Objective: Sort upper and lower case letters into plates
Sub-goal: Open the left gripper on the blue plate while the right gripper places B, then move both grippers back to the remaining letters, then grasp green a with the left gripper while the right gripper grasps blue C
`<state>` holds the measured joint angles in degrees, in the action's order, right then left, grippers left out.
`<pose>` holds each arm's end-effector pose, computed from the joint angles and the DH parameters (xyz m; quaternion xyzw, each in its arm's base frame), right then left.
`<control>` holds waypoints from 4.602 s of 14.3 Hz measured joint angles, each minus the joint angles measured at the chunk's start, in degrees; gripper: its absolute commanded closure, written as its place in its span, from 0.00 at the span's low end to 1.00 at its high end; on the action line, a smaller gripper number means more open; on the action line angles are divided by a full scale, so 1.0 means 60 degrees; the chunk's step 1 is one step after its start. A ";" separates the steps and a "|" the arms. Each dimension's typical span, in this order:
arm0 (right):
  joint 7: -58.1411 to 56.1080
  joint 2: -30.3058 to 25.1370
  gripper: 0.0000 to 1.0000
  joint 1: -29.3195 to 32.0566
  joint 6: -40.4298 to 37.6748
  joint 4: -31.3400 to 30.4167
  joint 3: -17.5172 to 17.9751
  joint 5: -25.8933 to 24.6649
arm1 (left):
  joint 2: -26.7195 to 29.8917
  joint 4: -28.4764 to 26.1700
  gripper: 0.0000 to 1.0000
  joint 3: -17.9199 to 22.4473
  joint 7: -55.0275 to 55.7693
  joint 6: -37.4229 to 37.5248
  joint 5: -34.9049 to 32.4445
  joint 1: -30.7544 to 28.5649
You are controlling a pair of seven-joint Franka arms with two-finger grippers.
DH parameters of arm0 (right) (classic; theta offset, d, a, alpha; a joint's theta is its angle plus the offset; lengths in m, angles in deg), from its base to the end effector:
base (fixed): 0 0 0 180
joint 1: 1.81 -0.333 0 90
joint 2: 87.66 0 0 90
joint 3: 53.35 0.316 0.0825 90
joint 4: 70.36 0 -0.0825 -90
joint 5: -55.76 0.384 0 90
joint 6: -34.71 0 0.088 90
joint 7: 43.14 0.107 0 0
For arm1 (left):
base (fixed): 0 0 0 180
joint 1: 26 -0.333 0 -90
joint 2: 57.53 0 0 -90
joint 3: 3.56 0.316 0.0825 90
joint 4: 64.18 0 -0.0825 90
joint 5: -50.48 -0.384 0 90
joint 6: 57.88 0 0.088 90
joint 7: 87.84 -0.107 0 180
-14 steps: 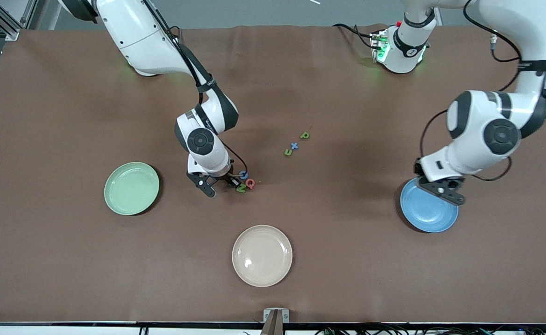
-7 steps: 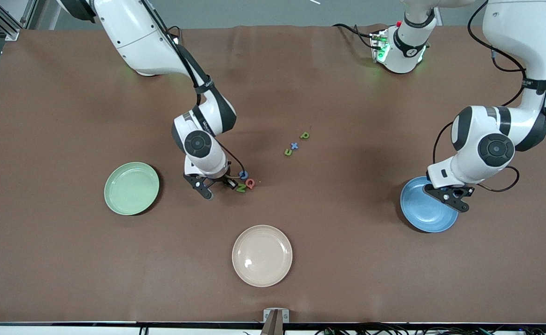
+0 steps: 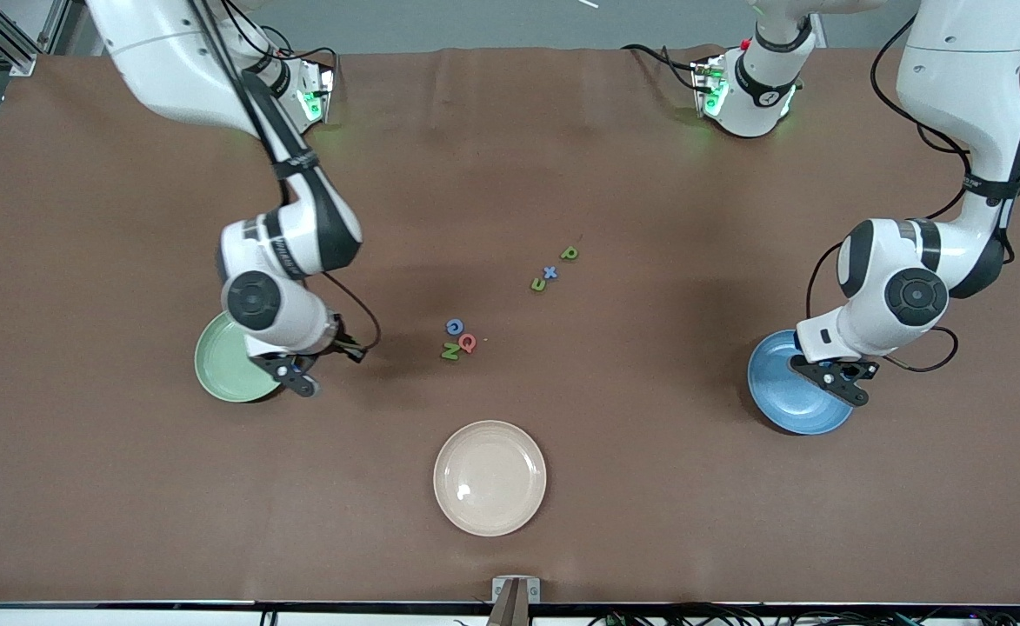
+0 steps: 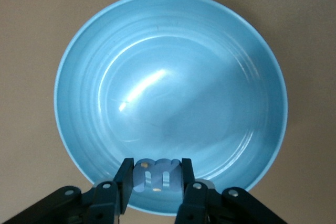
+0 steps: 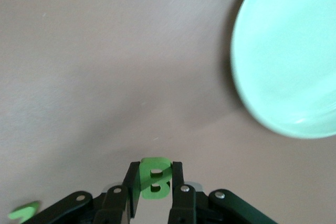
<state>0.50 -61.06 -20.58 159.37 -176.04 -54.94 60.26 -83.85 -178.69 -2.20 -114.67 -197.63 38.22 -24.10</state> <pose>0.5988 0.1893 0.2637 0.9654 -0.2510 -0.0695 0.0124 0.6066 -0.0057 0.2255 -0.9458 0.3161 0.0261 0.0694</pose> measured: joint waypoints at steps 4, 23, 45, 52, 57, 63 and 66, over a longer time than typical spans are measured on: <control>-0.3016 -0.0648 1.00 0.1633 0.0324 -0.1200 -0.0030 -0.0004 | -0.0150 -0.0004 0.83 -0.0004 -0.0023 -0.0218 -0.0001 -0.0090; -0.5248 -0.0859 0.00 0.2672 0.3353 -0.3686 0.0030 -0.0005 | -0.0381 0.0246 0.00 -0.0282 -0.0319 -0.0410 0.0021 -0.0335; 0.3894 0.1344 0.00 -0.2019 0.2225 -0.0082 0.0310 0.0007 | 0.1736 -0.0864 0.00 -0.5930 1.2803 0.1607 0.1701 0.0639; 0.4601 0.1609 0.00 -0.2580 0.2236 0.0012 0.0260 -0.0008 | 0.0357 -0.1121 0.00 -0.5930 1.5697 0.0633 -0.1097 0.1538; 0.4776 0.1725 0.00 -0.2626 0.2380 0.0011 0.0251 -0.0013 | -0.0520 -0.1037 0.00 -0.5927 1.6349 -0.0053 -0.1872 0.1546; 0.5472 0.1776 0.00 -0.2715 0.2529 0.0095 0.0253 -0.0014 | -0.0685 -0.0971 0.00 -0.5938 1.6497 -0.0057 -0.1872 0.1731; 0.5887 0.1900 0.00 -0.2910 0.2530 0.0260 0.0253 -0.0014 | -0.0907 -0.0973 0.00 -0.5939 1.6499 -0.0056 -0.1872 0.1813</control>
<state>35.82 -49.67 -38.04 174.56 -174.48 -53.42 60.17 -89.29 -184.53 -37.83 -15.68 -197.97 26.99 -13.23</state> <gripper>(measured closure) 0.000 0.000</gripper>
